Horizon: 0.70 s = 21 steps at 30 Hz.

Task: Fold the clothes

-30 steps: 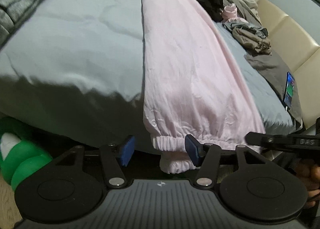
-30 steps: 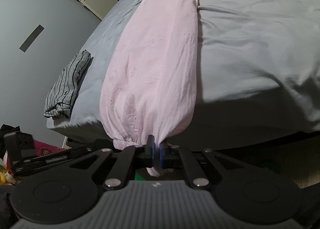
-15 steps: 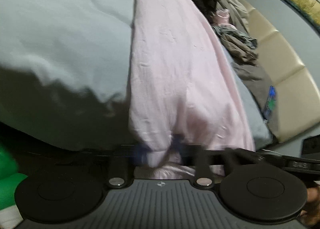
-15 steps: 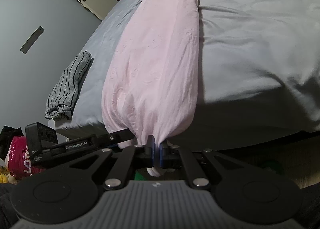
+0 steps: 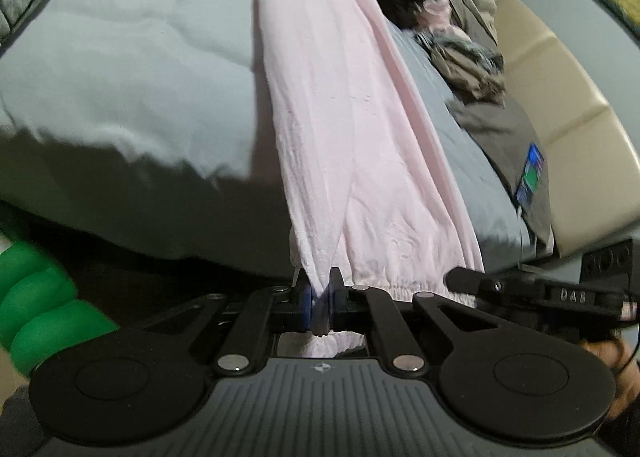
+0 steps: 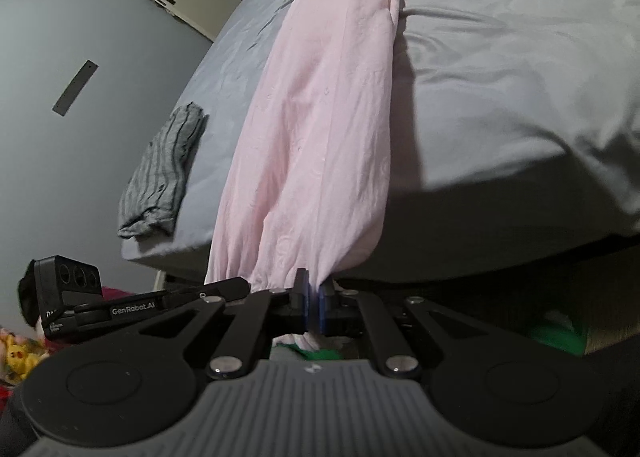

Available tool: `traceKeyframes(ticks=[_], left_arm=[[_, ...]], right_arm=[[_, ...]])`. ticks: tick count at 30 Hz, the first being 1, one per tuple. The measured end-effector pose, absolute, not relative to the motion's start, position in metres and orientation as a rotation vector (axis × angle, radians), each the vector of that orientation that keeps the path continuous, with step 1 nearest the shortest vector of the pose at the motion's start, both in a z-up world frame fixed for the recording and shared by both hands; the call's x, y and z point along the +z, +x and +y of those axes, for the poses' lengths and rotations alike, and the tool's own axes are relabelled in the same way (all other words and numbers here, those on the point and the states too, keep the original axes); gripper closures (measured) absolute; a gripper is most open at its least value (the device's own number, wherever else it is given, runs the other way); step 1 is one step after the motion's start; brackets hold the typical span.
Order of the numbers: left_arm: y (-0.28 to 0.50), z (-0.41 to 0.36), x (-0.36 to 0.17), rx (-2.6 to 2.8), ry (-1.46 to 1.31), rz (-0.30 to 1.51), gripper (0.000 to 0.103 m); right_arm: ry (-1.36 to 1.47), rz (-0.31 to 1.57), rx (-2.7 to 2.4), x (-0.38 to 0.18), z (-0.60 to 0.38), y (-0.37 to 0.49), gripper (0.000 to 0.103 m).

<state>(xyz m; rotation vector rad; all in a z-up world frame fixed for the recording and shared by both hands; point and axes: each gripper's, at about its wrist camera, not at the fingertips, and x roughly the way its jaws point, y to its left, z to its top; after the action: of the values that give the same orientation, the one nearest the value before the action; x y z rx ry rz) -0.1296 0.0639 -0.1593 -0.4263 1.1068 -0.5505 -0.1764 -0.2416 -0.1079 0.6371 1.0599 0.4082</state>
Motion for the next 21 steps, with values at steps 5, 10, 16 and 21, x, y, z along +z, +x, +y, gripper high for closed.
traceKeyframes(ticks=[5, 10, 16, 21], left_arm=[[-0.155, 0.055, -0.151, -0.557, -0.385, 1.176, 0.098], [-0.153, 0.062, -0.128, -0.543, -0.434, 1.210, 0.097], [-0.102, 0.072, -0.089, -0.548, -0.535, 1.155, 0.097], [-0.038, 0.069, -0.079, -0.551, -0.613, 1.127, 0.097]], right_arm=[[0.671, 1.113, 0.424, -0.104, -0.247, -0.203, 0.098], [0.720, 1.095, 0.458, -0.090, -0.252, -0.217, 0.098], [0.765, 0.991, 0.494, -0.055, -0.253, -0.182, 0.098], [0.790, 0.929, 0.492, -0.031, -0.260, -0.130, 0.098]])
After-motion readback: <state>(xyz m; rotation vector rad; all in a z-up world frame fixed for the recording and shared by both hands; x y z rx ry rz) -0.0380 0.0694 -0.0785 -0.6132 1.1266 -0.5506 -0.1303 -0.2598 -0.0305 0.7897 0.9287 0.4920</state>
